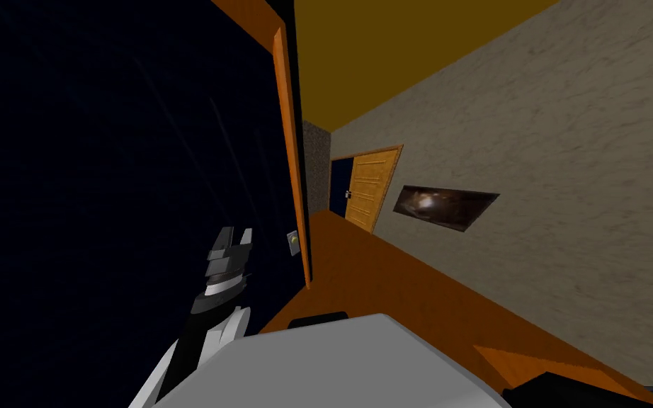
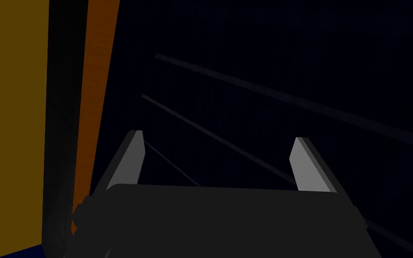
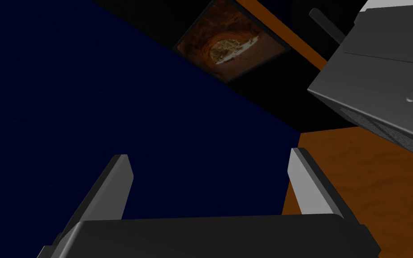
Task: Push the door open
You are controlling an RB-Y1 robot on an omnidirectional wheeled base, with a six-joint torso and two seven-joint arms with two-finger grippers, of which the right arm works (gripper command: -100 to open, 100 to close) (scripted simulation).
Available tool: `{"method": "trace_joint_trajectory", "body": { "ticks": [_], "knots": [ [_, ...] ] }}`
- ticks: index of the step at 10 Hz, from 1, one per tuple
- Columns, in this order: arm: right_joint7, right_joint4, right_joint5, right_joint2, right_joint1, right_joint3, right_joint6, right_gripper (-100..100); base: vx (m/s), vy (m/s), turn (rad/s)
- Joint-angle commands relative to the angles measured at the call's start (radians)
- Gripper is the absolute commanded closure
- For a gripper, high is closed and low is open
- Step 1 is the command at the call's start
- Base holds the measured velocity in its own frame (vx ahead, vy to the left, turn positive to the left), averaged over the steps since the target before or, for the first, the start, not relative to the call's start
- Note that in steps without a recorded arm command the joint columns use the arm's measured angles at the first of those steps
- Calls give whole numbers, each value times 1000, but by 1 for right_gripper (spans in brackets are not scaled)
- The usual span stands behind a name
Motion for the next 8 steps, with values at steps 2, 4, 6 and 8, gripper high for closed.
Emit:
{"method": "trace_joint_trajectory", "body": {
  "ticks": [2,4,6,8],
  "knots": [
    [-28,10,8,-35,-47,-37,-15,-100,-40,138,340],
    [-44,23,12,-65,-77,-62,-24,-100,-18,122,316],
    [-60,36,15,-95,-107,-88,-34,-100,-16,121,292],
    [-76,49,19,-121,-134,-114,-41,-100,8,131,308]
  ]
}}
